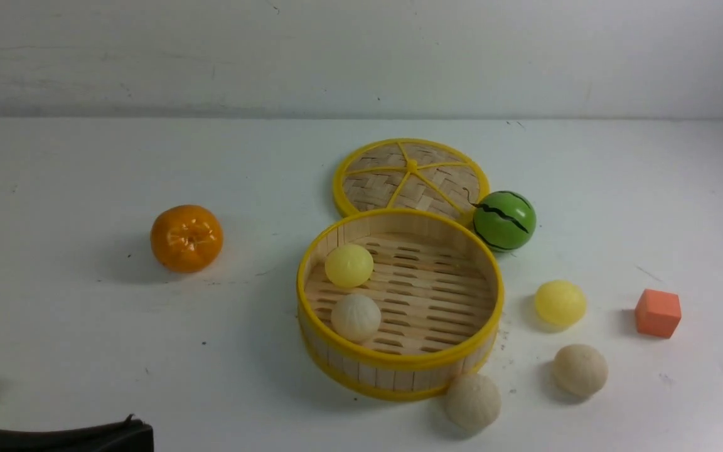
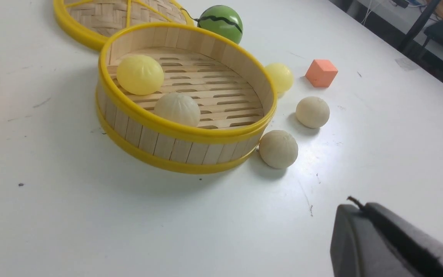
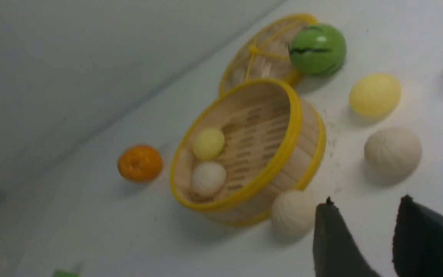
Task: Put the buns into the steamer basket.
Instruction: Use the right arm to grab a steamed stuffed bun
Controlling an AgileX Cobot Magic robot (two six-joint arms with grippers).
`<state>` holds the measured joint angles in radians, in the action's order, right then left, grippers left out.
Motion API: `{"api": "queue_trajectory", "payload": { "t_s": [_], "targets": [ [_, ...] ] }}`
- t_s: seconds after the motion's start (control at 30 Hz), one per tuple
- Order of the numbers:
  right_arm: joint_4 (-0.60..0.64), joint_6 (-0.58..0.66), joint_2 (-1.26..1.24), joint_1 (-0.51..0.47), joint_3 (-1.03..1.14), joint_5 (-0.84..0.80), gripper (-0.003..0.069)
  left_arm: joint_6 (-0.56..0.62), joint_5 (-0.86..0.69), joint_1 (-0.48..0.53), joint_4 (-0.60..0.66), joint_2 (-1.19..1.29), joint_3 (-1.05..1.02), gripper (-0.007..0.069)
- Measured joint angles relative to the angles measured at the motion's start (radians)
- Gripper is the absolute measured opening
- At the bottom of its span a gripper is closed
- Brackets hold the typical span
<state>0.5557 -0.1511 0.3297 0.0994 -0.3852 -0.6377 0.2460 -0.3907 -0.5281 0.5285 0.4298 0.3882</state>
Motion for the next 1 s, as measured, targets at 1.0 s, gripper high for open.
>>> {"api": "queue_trajectory", "payload": {
  "t_s": [1.0],
  "targets": [
    [-0.394,0.030,1.494,0.481,-0.951,-0.391,0.0241,0.000,-0.007,0.000,0.004,0.000,0.000,-0.0013]
  ]
}}
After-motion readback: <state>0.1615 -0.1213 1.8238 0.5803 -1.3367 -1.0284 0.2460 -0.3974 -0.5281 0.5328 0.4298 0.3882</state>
